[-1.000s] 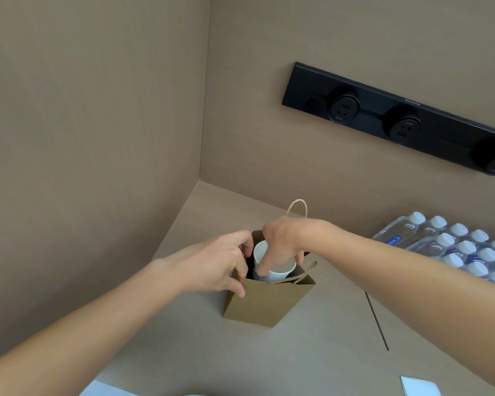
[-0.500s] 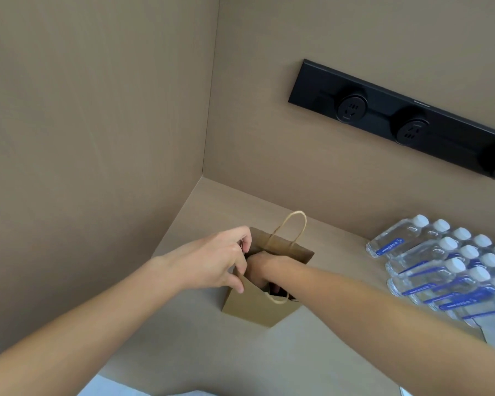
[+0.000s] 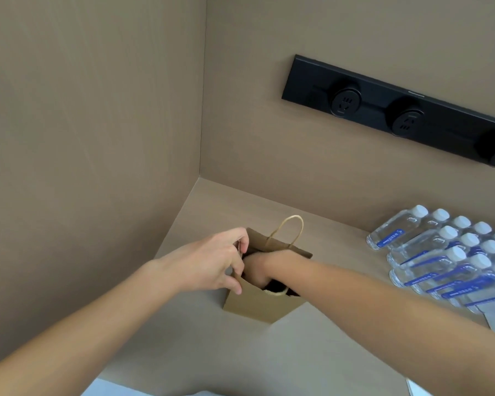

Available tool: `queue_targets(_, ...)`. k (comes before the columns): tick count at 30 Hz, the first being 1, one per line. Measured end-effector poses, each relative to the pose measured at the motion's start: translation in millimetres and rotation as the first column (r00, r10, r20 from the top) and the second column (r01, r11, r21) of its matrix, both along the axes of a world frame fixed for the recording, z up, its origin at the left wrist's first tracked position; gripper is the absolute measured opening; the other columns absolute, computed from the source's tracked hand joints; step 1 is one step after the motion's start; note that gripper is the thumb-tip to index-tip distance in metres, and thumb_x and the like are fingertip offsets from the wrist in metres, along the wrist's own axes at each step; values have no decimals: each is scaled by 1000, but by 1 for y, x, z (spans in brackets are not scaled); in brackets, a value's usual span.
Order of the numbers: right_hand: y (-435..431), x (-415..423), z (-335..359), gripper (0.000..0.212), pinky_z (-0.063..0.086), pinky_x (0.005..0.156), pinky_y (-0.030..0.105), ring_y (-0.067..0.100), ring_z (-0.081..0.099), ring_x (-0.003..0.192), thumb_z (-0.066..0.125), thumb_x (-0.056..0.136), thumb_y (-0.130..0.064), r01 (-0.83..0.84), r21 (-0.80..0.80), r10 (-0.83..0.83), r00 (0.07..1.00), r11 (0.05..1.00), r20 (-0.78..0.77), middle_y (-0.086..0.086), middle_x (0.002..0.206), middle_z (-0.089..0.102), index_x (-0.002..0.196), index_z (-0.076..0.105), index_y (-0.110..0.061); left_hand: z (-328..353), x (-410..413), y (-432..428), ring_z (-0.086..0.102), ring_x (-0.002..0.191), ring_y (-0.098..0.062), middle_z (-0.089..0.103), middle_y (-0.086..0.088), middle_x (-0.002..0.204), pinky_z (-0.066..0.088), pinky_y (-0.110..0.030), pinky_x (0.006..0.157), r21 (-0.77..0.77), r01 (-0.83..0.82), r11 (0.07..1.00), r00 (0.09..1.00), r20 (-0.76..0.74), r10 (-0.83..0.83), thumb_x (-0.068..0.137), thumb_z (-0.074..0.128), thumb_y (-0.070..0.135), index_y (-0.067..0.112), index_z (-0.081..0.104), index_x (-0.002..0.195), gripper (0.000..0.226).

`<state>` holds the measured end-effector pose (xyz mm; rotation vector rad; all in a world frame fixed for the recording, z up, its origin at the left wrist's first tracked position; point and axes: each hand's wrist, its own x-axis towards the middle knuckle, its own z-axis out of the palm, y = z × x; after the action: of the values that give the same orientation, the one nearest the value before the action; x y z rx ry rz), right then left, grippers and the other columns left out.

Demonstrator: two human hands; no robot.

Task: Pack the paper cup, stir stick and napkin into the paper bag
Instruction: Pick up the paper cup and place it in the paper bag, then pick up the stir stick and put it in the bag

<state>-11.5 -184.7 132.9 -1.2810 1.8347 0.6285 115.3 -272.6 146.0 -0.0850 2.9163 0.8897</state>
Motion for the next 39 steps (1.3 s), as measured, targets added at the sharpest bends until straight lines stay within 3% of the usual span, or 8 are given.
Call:
queue_targets(7, 38, -22, 110, 33, 52, 79, 32, 23, 64, 92, 48, 96, -39, 54, -393, -48, 999, 918, 26, 1, 95, 71, 106, 69, -16, -5, 6, 5, 52, 119, -9, 40, 8, 137, 48, -34, 97, -16, 40, 999, 995, -96, -42, 81, 70, 54, 21, 75, 80, 33)
queue_targets(10, 87, -43, 140, 22, 54, 88, 23, 1, 68, 96, 57, 92, -41, 400, -580, -251, 913, 710, 322, -13, 101, 75, 106, 70, -31, -11, 12, 11, 45, 129, -2, 35, 9, 148, 48, -29, 98, 19, 8, 1000, 979, -203, -4, 82, 65, 59, 27, 75, 95, 36)
queue_targets(13, 139, -64, 132, 14, 56, 85, 23, 5, 71, 93, 62, 92, -31, 657, -591, -388, 754, 468, 531, -8, 95, 78, 100, 73, -27, -19, 18, 17, 45, 129, 0, 35, 19, 148, 41, -9, 94, 191, -101, 976, 949, -275, 152, 85, 62, 57, 38, 65, 119, 39)
queue_targets(18, 211, -101, 56, 16, 58, 74, 31, 26, 72, 77, 57, 96, -11, 901, -408, -684, 391, 147, 616, 16, 92, 76, 92, 72, -6, -68, 25, 32, 64, 107, -13, 57, 11, 121, 49, -26, 91, 606, -506, 614, 642, -211, 737, 93, 44, 50, 42, 56, 114, 26)
queue_targets(22, 245, -134, -18, 13, 52, 65, 33, 24, 66, 66, 59, 91, -10, 905, -422, -858, 259, 54, 443, 12, 87, 74, 85, 70, -10, -155, 35, 43, 52, 123, -36, 48, -10, 132, 39, -47, 103, 285, -853, 437, 473, 68, 879, 99, 43, 40, 16, 50, 128, 38)
queue_targets(27, 259, -185, -81, 24, 44, 91, 30, 34, 60, 110, 63, 88, -20, 802, -585, -960, 242, 116, 141, 13, 102, 74, 107, 72, -10, -220, 43, 81, 17, 148, -45, 26, -27, 159, 13, -56, 119, -217, -859, 464, 422, 213, 881, 92, 25, 50, 4, 35, 147, 72)
queue_targets(30, 264, -202, -108, 32, 44, 97, 34, 36, 51, 122, 61, 90, -18, 827, -551, -976, 193, 108, 99, 18, 116, 68, 118, 65, -4, -221, 25, 95, 19, 146, -50, 26, -31, 157, 14, -60, 117, -237, -882, 407, 370, 187, 910, 89, 20, 51, 0, 35, 147, 79)
queue_targets(39, 269, -201, -162, 19, 47, 83, 34, 39, 58, 97, 54, 90, -9, 790, -566, -962, 274, 236, -19, 26, 108, 58, 102, 63, 3, -234, 19, 99, 14, 149, -44, 22, -26, 160, 11, -57, 118, -285, -893, 349, 319, 147, 936, 89, 24, 48, 0, 32, 146, 75)
